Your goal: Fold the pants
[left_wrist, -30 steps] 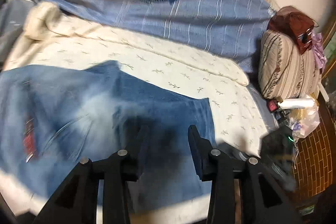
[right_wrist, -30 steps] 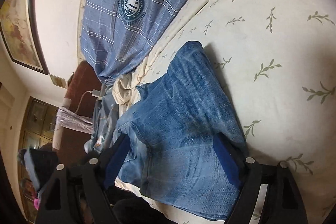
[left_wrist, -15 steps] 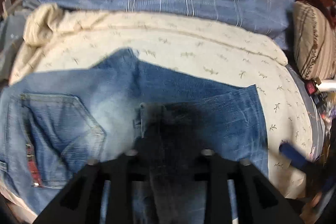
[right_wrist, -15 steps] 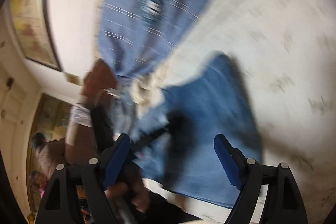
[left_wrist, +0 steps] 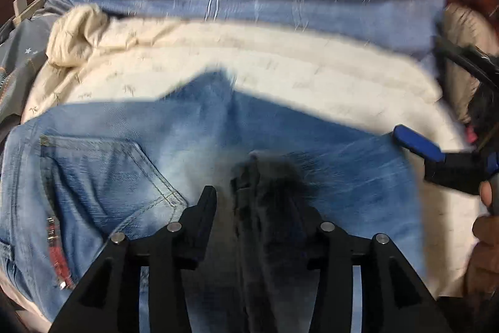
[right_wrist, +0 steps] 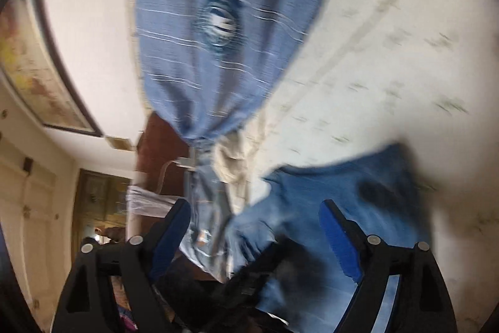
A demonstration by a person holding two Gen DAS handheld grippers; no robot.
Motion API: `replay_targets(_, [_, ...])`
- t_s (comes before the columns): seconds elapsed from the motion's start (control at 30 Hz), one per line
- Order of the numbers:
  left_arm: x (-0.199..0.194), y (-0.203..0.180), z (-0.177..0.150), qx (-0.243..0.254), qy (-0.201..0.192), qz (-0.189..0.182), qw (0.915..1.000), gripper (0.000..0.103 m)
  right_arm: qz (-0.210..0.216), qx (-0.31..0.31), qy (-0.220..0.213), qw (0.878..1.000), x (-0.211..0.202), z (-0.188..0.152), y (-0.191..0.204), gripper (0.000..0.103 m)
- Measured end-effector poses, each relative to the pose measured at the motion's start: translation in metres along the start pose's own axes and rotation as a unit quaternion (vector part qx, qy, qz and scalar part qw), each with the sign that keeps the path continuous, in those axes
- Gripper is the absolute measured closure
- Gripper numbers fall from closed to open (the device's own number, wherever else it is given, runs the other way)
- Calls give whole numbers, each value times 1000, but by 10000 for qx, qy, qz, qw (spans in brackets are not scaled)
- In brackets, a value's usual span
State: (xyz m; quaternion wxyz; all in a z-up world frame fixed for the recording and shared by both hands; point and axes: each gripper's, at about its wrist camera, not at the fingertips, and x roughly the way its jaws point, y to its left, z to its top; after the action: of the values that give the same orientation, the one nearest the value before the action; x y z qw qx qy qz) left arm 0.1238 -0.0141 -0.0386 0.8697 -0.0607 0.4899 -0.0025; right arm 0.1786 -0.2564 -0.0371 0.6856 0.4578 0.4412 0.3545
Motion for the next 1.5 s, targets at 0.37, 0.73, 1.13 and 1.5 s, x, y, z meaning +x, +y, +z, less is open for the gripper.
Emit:
replay_targets(0.37, [-33,2,9,298,-826,159,9960,38,-774,-164,-108,9968,-54,-45,-3,16])
replay_targets(0.73, [3,8,4,238,-470,287,9982,30,-1724,8,660,9828,-43,-109,-34,21])
replay_targets(1.13, [3,7,0,307,-569,302,9975,29,-2551,-146,734,9640,-59,-111,-37,79])
replay_targets(1.5, [2,6,-1,373,-599,314,9970,28,-2197,21,437,9746,-70,-111,-27,53])
